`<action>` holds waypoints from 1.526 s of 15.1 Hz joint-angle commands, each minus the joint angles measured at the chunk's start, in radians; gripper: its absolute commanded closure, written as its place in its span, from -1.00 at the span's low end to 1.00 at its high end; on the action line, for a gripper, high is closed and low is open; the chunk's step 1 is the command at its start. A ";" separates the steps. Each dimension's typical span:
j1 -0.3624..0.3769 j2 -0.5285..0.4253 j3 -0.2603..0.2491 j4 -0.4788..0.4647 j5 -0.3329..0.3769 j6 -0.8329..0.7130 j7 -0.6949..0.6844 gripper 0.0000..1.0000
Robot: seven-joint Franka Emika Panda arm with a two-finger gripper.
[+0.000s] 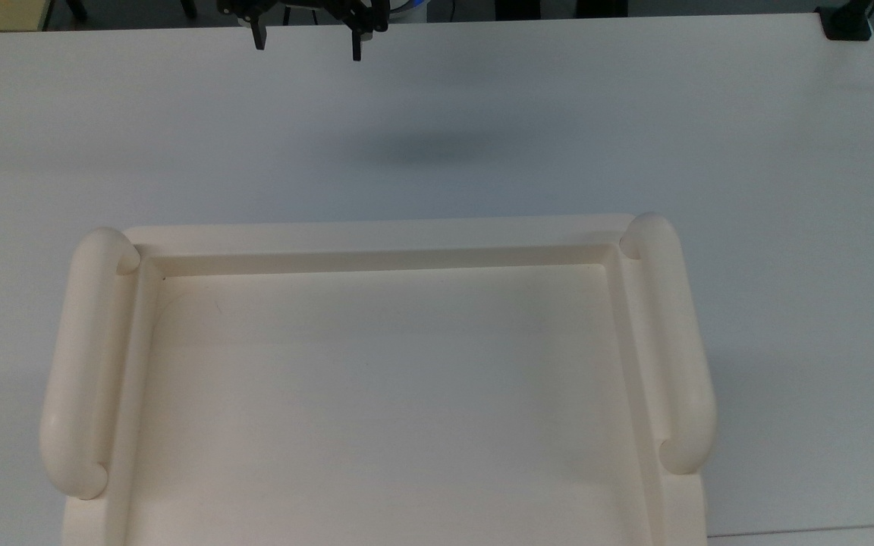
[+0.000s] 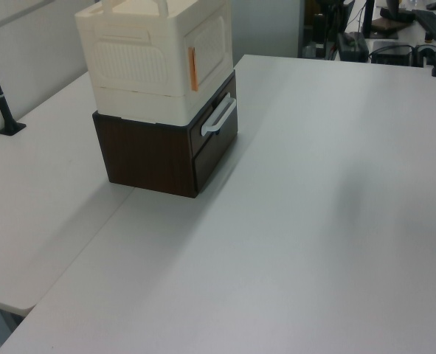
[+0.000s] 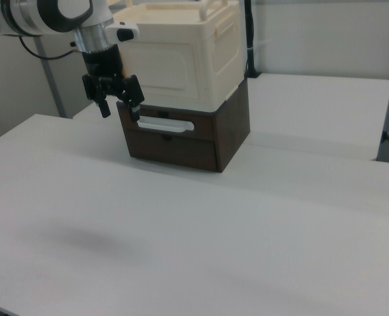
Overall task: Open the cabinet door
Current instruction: 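Move the gripper toward the orange handle edge of the cream cabinet door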
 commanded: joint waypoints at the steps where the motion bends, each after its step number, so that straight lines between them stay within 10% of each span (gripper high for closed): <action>1: 0.016 -0.026 -0.011 -0.029 -0.014 -0.003 0.007 -1.00; 23: 0.102 0.125 -0.008 0.107 -0.014 0.345 0.135 -1.00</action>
